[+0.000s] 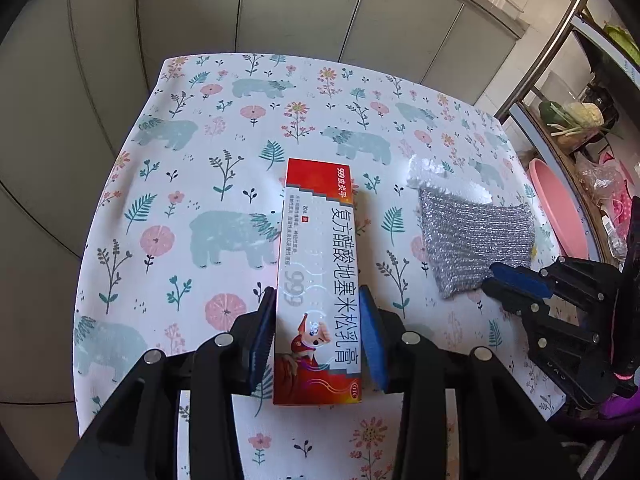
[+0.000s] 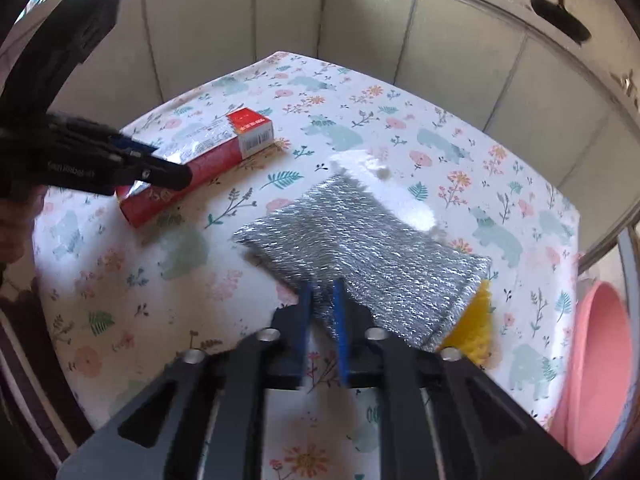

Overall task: Collect trash
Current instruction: 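Lift the box and mesh cloth and carry them over the pink bucket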

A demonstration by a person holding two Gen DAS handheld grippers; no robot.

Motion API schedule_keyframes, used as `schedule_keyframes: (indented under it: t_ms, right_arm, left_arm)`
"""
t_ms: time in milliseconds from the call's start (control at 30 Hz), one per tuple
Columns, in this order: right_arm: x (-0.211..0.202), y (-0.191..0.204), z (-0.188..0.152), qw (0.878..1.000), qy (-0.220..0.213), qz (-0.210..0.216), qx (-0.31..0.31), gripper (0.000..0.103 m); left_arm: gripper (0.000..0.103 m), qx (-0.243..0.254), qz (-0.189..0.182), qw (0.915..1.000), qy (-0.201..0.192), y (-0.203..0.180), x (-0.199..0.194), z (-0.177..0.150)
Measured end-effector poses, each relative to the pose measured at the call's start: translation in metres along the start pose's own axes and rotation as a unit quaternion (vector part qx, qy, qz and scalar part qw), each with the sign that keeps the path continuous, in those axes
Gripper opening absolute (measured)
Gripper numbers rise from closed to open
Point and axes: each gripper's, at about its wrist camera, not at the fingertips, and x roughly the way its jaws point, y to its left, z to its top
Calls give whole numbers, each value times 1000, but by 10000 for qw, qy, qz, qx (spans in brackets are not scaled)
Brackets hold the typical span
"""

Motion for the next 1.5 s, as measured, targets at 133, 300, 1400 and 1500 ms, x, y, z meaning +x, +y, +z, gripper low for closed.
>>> schedule_keyframes:
  t_ms: [133,300,1400,1500]
  right_arm:
    - [-14,-20,5,9965,-272,356,702,3]
    - [-36,-38,12,9875,-618,624,1309,3]
    - [-159,-80,12,9555,-2139,-46,2029,3]
    - [-162,-84,10,9531,-2194,-107,2080,3]
  left_arm:
    - [39,-75,-83,9999,-42,3,-1,1]
    - [39,-134,-176,9995,-232,5,-8,6]
    - [39,-40,-289,9833,-1795,-7,-85,25]
    - [39,-13,-309,9822,-1854,-11,-88,29]
